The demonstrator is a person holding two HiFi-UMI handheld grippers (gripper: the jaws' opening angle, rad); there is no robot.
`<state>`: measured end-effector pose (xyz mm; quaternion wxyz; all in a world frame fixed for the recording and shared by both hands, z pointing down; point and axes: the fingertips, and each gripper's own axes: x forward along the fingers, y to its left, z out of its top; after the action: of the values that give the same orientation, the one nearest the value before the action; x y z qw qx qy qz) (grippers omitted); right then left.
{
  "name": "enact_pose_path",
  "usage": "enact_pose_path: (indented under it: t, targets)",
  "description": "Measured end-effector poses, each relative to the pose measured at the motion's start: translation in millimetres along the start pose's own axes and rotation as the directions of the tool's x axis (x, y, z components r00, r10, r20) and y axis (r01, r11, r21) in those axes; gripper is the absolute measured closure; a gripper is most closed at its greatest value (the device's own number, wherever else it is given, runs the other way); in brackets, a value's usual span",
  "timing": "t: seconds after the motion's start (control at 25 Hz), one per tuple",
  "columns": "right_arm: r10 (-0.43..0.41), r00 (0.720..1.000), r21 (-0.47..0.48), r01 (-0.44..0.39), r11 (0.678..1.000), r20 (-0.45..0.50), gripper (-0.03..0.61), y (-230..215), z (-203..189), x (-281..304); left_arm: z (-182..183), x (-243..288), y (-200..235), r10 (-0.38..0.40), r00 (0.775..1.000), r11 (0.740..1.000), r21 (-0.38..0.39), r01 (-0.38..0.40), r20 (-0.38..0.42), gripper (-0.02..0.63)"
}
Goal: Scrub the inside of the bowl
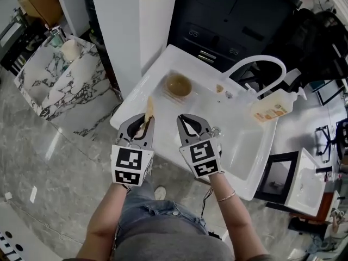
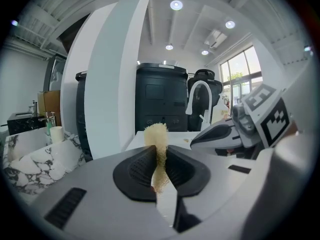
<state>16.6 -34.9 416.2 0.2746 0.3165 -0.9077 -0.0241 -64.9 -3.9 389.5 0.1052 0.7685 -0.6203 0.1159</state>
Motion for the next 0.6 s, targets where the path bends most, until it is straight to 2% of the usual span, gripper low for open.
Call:
enact_pose_path:
  t: [0.28,0.44,0.6]
  targets:
    - [0.003,0.994,-0.022,-0.005,1.000,-0.113,0.559,-14,-3,55,4,37,40,-0.040,0.999,0.999,-0.025,0.040,-0.016,0.568]
    - [0.006,0.985,-0.039,-0.013,0.999,-0.175,0.521,-24,-9,79,3,57,54,-0.070,0.997,0.997,-0.036,0.069,-0.032,0.568]
    - [-0.005,0.970,-0.091,-0.017,0.996,-0.243,0.512,-34,-15,101,-1,74,67,-0.089,0.995,0.995,-0.057,0.086,-0.053,0.568]
